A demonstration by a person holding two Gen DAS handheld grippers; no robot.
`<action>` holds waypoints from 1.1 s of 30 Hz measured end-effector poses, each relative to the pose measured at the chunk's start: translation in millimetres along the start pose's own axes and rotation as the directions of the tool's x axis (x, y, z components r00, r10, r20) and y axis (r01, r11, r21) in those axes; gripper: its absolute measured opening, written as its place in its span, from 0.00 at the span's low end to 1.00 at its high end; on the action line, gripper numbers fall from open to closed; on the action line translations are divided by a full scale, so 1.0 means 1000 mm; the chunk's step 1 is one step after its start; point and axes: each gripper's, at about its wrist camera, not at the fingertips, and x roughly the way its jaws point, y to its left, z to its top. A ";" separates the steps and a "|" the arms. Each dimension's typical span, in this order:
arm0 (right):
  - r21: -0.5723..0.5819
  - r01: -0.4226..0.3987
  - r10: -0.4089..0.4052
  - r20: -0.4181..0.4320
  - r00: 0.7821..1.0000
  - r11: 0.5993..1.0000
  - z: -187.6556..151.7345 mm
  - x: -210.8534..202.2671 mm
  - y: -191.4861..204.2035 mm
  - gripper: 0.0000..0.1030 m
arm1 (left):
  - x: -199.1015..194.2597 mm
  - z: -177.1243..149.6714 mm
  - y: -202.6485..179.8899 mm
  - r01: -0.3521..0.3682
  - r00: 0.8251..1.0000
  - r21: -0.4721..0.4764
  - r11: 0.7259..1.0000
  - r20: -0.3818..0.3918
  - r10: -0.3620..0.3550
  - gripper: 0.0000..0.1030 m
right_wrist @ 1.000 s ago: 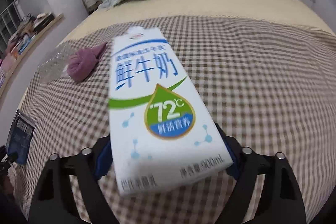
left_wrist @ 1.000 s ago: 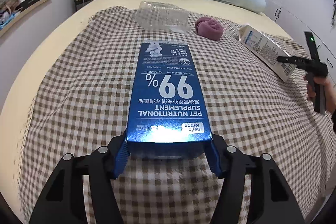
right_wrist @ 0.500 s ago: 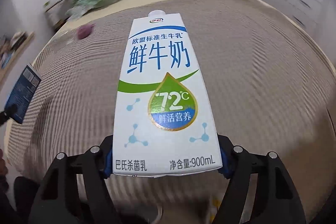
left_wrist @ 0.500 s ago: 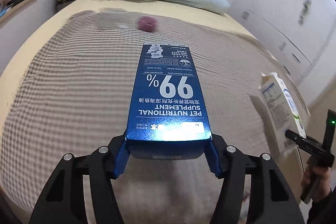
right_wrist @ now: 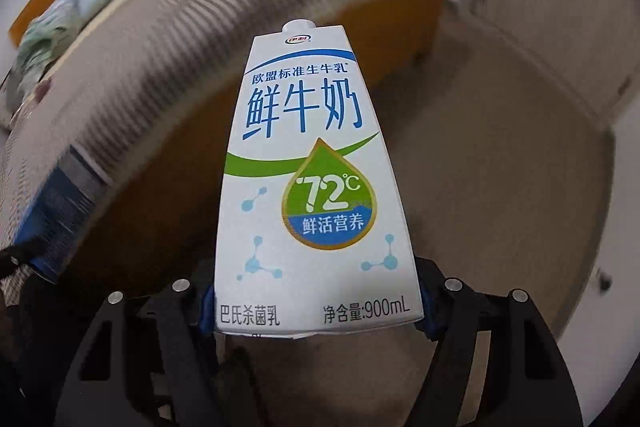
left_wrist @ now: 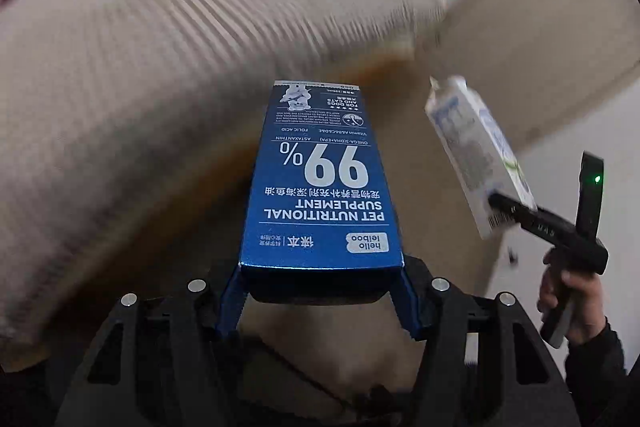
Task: Collect trash
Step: 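Carry box and milk carton to the wastebasket and open both tools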
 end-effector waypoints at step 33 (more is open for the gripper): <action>-0.220 -0.007 -0.040 -0.210 0.977 0.975 -0.007 0.194 0.002 0.68 | 0.253 0.049 0.005 -0.164 0.902 -0.249 0.955 -0.431 0.043 0.88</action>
